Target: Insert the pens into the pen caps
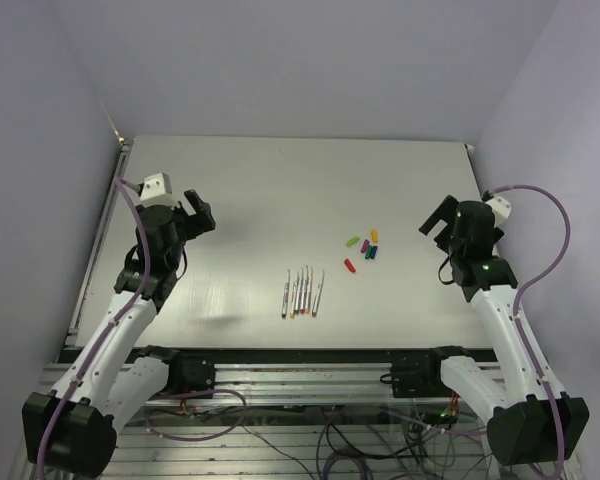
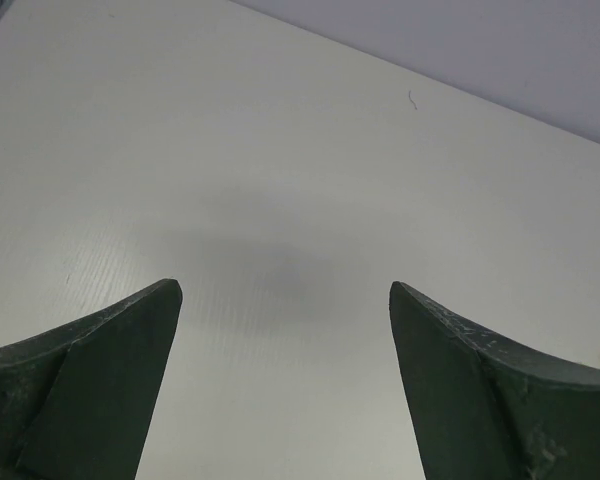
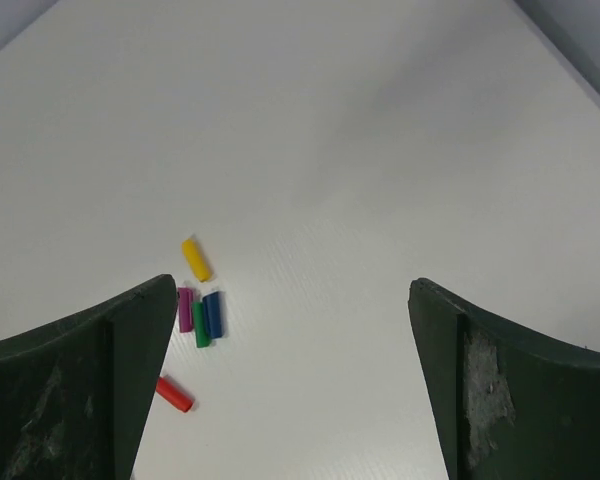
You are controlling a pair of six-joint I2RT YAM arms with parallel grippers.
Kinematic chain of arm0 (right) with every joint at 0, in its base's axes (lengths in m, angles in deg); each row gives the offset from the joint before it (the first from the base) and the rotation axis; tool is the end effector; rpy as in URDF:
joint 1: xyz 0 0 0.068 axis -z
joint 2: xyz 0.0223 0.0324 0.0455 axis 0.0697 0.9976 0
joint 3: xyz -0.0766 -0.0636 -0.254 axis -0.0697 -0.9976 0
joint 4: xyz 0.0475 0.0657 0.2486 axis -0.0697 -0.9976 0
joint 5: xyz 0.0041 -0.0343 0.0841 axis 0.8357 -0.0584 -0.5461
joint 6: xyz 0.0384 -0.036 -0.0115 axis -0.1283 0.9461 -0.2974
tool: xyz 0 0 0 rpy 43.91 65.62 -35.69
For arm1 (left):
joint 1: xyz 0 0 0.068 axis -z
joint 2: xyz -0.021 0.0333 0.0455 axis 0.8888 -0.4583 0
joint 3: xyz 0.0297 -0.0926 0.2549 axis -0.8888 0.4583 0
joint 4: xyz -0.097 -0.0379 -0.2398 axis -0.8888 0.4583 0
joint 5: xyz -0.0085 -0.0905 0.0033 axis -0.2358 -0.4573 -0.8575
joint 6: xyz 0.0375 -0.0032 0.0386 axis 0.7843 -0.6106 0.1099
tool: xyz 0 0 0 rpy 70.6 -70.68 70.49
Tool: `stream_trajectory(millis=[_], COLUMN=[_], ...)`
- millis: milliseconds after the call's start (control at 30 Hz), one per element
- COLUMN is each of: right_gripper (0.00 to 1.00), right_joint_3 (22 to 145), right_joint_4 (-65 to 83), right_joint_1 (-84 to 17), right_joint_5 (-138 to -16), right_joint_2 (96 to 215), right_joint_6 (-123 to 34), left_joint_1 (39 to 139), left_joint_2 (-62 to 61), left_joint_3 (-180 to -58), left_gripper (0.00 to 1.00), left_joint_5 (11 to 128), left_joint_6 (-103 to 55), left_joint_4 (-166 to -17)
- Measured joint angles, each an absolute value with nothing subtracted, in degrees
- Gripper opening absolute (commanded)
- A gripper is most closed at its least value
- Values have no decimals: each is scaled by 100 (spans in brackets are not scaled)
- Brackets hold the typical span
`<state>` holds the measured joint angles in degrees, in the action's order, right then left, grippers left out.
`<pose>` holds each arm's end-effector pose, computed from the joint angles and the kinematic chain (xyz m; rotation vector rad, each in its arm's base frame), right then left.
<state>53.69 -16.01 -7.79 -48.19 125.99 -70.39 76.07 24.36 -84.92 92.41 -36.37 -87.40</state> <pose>0.1985 0.0004 0.3000 0.7249 1.9485 -0.0006 0.2060 -0.0396 0.2961 -0.3535 1.7831 -0.2321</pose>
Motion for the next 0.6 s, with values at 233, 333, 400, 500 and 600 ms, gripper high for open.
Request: stream_trajectory(millis=[233, 333, 400, 500, 600], right_gripper=[100, 100, 100, 100, 100], right_joint_3=[5369, 5367, 5354, 5310, 5264], right_joint_4=[-1512, -1444, -1403, -1333, -1197], right_joint_1=[-779, -779, -777, -777, -774], right_joint_5=[-4819, -4799, -4821, -4939, -4998], right_joint_2=[12573, 12549, 12516, 12422, 12335], right_joint_6=[-7024, -6952, -6823, -6596, -6497], left_joint_1=[7607, 7607, 7607, 7607, 7607], left_joint_2=[2495, 2495, 2495, 2495, 2499], left_joint_3=[-8492, -8492, -8492, -8492, -8492], left_gripper=[96, 96, 96, 96, 96], left_joint_5=[9293, 9326, 9363, 9422, 9437], left_joint_6=[-3633, -3628, -3604, -3521, -3377], left_joint_4=[-8731, -8714, -8707, -8690, -8642])
